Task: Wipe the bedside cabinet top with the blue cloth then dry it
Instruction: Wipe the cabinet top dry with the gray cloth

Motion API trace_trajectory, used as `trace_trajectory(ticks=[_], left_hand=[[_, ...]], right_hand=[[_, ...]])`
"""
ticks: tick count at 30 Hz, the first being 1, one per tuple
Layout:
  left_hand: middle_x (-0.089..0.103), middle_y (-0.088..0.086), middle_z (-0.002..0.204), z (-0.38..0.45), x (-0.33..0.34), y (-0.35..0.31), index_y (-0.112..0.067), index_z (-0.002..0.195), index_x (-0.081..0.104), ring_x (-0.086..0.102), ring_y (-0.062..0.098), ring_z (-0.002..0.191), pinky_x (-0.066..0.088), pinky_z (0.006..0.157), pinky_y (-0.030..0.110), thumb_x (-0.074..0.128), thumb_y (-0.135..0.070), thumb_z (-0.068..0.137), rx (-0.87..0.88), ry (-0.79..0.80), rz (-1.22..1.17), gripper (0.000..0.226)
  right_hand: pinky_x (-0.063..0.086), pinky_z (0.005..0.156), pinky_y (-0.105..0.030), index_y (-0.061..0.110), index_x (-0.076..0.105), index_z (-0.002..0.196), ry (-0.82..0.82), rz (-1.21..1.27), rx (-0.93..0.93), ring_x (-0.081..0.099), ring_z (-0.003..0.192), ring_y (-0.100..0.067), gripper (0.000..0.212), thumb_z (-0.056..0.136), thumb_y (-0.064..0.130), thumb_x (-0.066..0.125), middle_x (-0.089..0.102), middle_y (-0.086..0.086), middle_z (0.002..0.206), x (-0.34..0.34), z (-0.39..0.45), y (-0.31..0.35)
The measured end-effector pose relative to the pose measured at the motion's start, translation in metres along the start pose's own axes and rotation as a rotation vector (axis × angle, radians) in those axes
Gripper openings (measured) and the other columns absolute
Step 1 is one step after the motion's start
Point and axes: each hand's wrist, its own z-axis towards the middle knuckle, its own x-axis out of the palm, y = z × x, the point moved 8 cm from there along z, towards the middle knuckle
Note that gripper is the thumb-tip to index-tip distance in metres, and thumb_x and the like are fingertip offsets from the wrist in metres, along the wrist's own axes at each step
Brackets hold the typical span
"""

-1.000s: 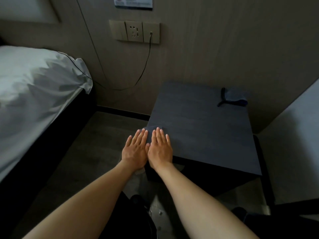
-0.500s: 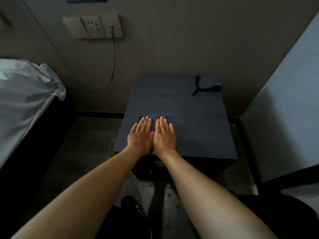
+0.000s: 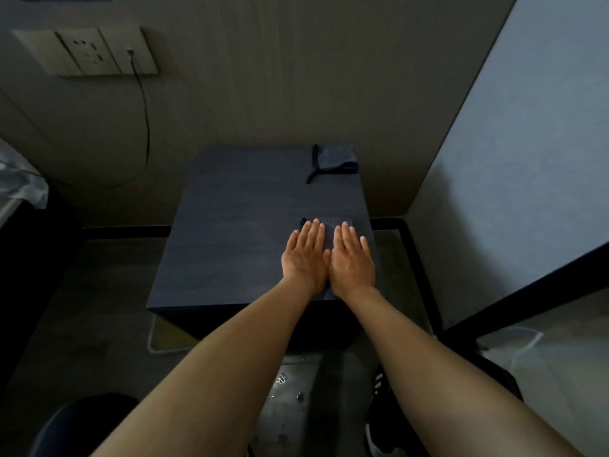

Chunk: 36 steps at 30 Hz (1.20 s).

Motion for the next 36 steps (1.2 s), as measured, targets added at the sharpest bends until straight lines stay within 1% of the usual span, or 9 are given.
trace_trajectory(ticks=[5, 8, 12, 14, 17, 21, 26, 31, 36], left_hand=[[-0.021, 0.005, 0.164, 0.01, 0.0, -0.039, -0.011, 0.155, -0.016, -0.019, 0.02, 0.15, -0.007, 0.123, 0.04, 0.009, -0.041, 0.106, 0.042, 0.003, -0.023, 0.062], [-0.019, 0.005, 0.164, 0.016, -0.003, -0.052, -0.011, 0.155, -0.014, -0.018, 0.02, 0.151, -0.006, 0.124, 0.041, 0.01, -0.041, 0.106, 0.069, 0.012, -0.026, 0.063], [-0.017, 0.004, 0.165, 0.029, -0.004, -0.057, -0.012, 0.156, -0.012, -0.016, 0.019, 0.151, -0.007, 0.124, 0.04, 0.01, -0.042, 0.106, 0.123, 0.013, -0.013, 0.063], [-0.018, 0.003, 0.165, 0.03, -0.003, -0.053, -0.012, 0.156, -0.013, -0.017, 0.018, 0.151, -0.007, 0.124, 0.039, 0.009, -0.041, 0.106, 0.124, 0.015, -0.037, 0.062], [-0.019, 0.002, 0.165, 0.027, 0.001, -0.041, -0.013, 0.156, -0.014, -0.017, 0.017, 0.151, -0.006, 0.124, 0.039, 0.008, -0.04, 0.106, 0.108, -0.002, -0.052, 0.061], [-0.019, 0.0, 0.165, 0.017, 0.004, 0.001, -0.013, 0.156, -0.013, -0.017, 0.016, 0.151, -0.005, 0.124, 0.039, 0.008, -0.039, 0.106, 0.063, -0.027, -0.082, 0.06], [-0.017, -0.002, 0.165, -0.003, 0.009, 0.084, -0.015, 0.157, -0.011, -0.015, 0.013, 0.151, -0.004, 0.124, 0.037, 0.009, -0.039, 0.106, -0.021, -0.055, -0.106, 0.059], [-0.015, -0.003, 0.166, -0.03, 0.015, 0.165, -0.016, 0.158, -0.008, -0.014, 0.012, 0.152, 0.003, 0.125, 0.036, 0.011, -0.038, 0.107, -0.106, -0.078, -0.174, 0.059], [-0.017, -0.002, 0.165, -0.056, 0.019, 0.223, -0.015, 0.157, -0.011, -0.016, 0.013, 0.151, 0.004, 0.125, 0.036, 0.01, -0.037, 0.107, -0.195, -0.078, -0.182, 0.059]], right_hand=[[-0.001, 0.123, -0.038, 0.006, 0.004, 0.157, 0.025, -0.025, 0.023, -0.001, 0.153, -0.022, 0.06, 0.106, 0.032, 0.023, 0.001, -0.013, 0.166, -0.004, 0.0, -0.04], [0.002, 0.124, -0.038, 0.004, 0.004, 0.157, 0.032, -0.011, 0.055, 0.002, 0.153, -0.022, 0.06, 0.106, 0.031, 0.024, 0.002, -0.015, 0.165, -0.005, 0.001, -0.056], [0.004, 0.124, -0.039, 0.0, 0.006, 0.156, 0.048, -0.034, 0.111, 0.007, 0.153, -0.025, 0.061, 0.106, 0.03, 0.025, 0.007, -0.019, 0.164, -0.006, 0.009, -0.065], [0.004, 0.124, -0.039, -0.001, 0.006, 0.155, 0.076, -0.047, 0.105, 0.007, 0.153, -0.026, 0.061, 0.106, 0.029, 0.026, 0.006, -0.019, 0.164, -0.007, 0.013, -0.062], [0.002, 0.124, -0.039, -0.001, 0.004, 0.155, 0.071, -0.08, 0.087, 0.003, 0.153, -0.025, 0.062, 0.106, 0.029, 0.025, 0.003, -0.019, 0.164, -0.008, 0.014, -0.05], [0.002, 0.124, -0.039, -0.001, 0.002, 0.155, 0.058, -0.083, 0.022, 0.0, 0.153, -0.025, 0.063, 0.105, 0.029, 0.024, 0.001, -0.019, 0.165, -0.001, 0.018, -0.006], [0.001, 0.124, -0.039, -0.002, 0.004, 0.155, 0.002, -0.019, -0.054, 0.001, 0.153, -0.027, 0.063, 0.104, 0.029, 0.025, 0.001, -0.02, 0.164, 0.008, 0.019, 0.079], [-0.001, 0.124, -0.038, 0.002, 0.002, 0.156, 0.025, 0.1, -0.122, -0.004, 0.153, -0.023, 0.064, 0.104, 0.031, 0.026, -0.005, -0.015, 0.165, 0.019, 0.018, 0.162], [-0.001, 0.124, -0.036, 0.004, 0.001, 0.157, 0.045, 0.12, -0.207, -0.006, 0.153, -0.021, 0.065, 0.104, 0.032, 0.025, -0.006, -0.013, 0.166, 0.027, 0.016, 0.225]])
